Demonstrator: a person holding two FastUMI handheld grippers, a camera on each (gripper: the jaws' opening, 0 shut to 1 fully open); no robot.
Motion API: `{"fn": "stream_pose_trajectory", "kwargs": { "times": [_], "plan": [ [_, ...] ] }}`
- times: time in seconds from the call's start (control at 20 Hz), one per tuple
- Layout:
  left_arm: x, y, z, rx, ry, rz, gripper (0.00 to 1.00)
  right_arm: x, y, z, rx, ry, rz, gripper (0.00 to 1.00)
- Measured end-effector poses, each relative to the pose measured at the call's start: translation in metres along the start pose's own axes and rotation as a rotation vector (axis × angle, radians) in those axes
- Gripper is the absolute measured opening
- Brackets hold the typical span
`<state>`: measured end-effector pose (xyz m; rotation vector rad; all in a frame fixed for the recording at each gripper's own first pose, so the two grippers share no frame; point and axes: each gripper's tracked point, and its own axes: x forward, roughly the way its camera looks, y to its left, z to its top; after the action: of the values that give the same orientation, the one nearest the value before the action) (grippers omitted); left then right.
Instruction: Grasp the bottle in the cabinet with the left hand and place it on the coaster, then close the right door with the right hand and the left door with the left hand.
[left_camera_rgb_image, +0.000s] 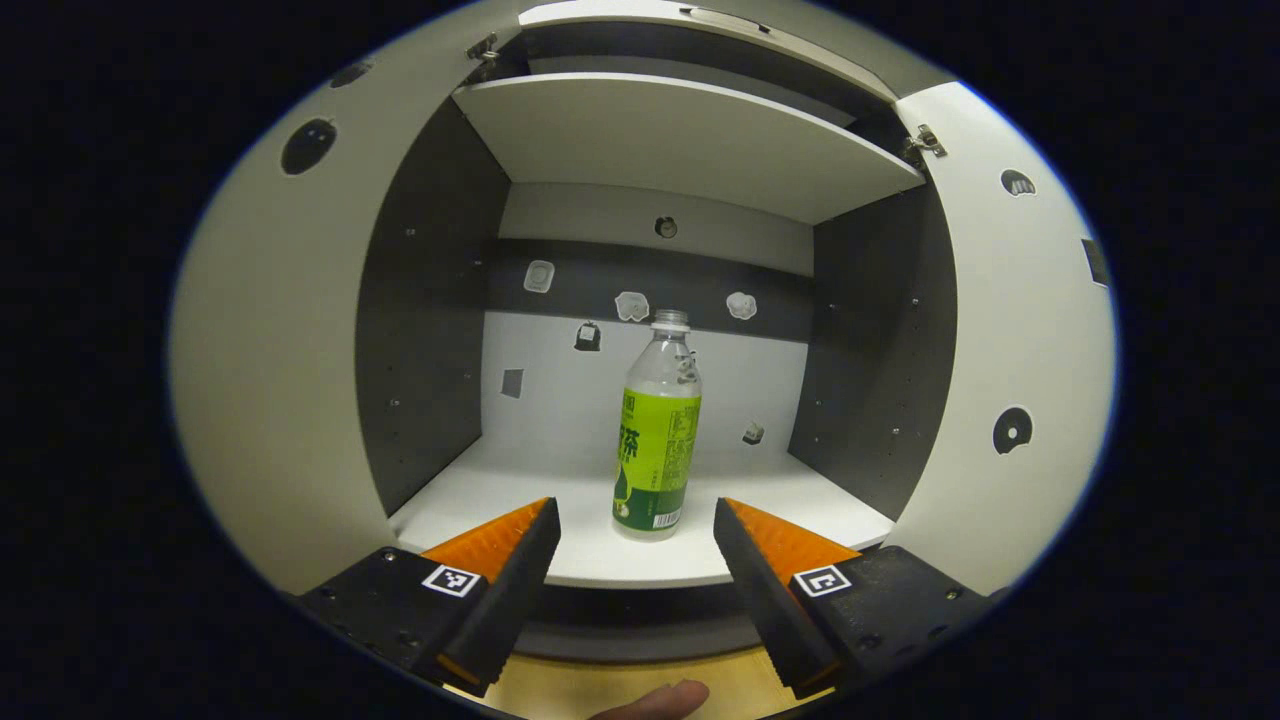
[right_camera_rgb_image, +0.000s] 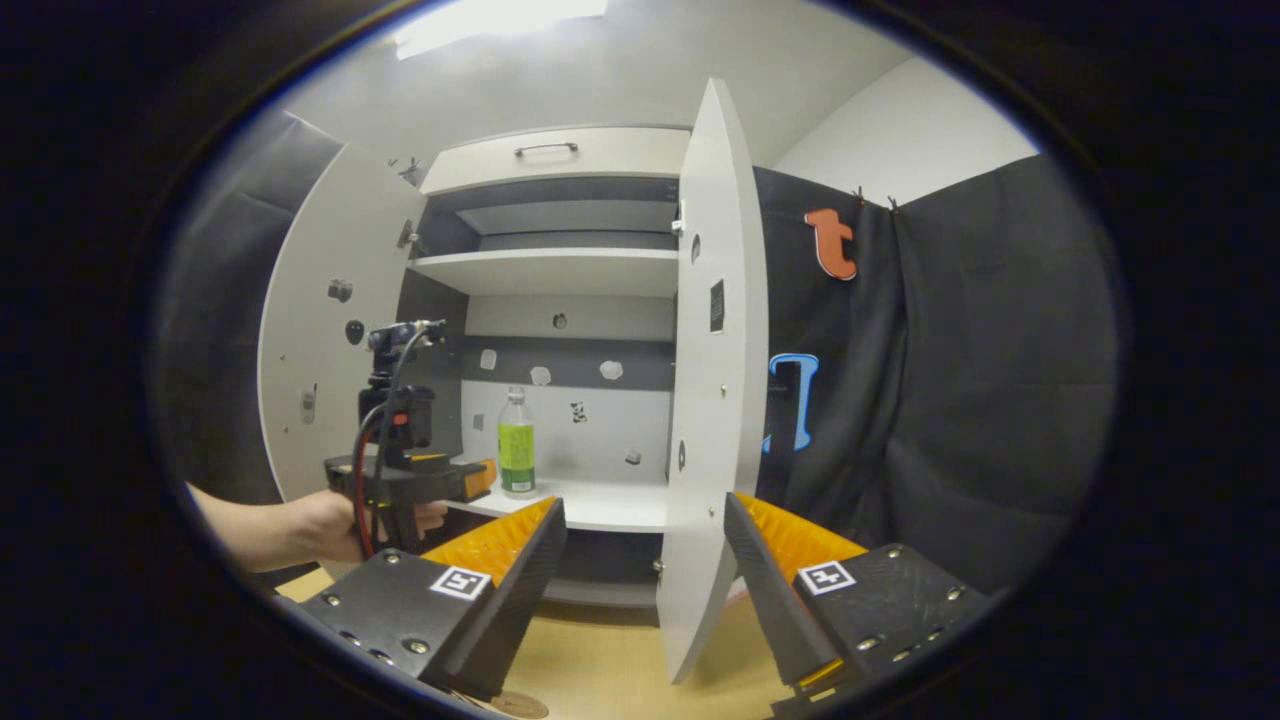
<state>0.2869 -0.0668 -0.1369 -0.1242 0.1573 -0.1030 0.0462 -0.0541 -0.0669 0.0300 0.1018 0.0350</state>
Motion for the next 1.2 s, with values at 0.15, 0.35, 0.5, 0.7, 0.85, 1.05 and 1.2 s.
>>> {"fn": "stream_pose_trajectory", "kwargs": {
  "times": [0.15,0.35,0.5,0.7,0.85,1.05,1.2],
  "plan": [
    [0.033,-0.003,0.017,0.076,-0.048,0.012,0.98,-0.005,-0.011,-0.001,-0.002,0.001,-0.018,0.96],
    [0.069,-0.017,0.024,0.082,-0.042,-0.024,0.98,-0.013,-0.024,-0.001,0.001,0.002,-0.047,0.96],
    [0.092,-0.014,0.03,0.081,-0.036,-0.002,0.98,-0.02,-0.033,-0.004,-0.007,0.008,-0.07,0.96],
    [0.111,-0.013,0.03,0.088,-0.037,0.002,0.98,-0.029,-0.035,-0.009,-0.019,0.01,-0.072,0.96],
    [0.106,-0.012,0.029,0.105,-0.019,-0.007,0.8,-0.036,-0.04,-0.012,-0.029,0.011,-0.084,0.96],
    [0.076,-0.012,0.038,0.098,-0.031,-0.03,0.79,-0.04,-0.035,-0.014,-0.006,0.018,-0.081,0.96],
    [0.043,-0.013,0.049,0.08,-0.058,-0.054,0.79,-0.043,-0.03,-0.01,-0.002,0.015,-0.076,0.96]
  ]
}}
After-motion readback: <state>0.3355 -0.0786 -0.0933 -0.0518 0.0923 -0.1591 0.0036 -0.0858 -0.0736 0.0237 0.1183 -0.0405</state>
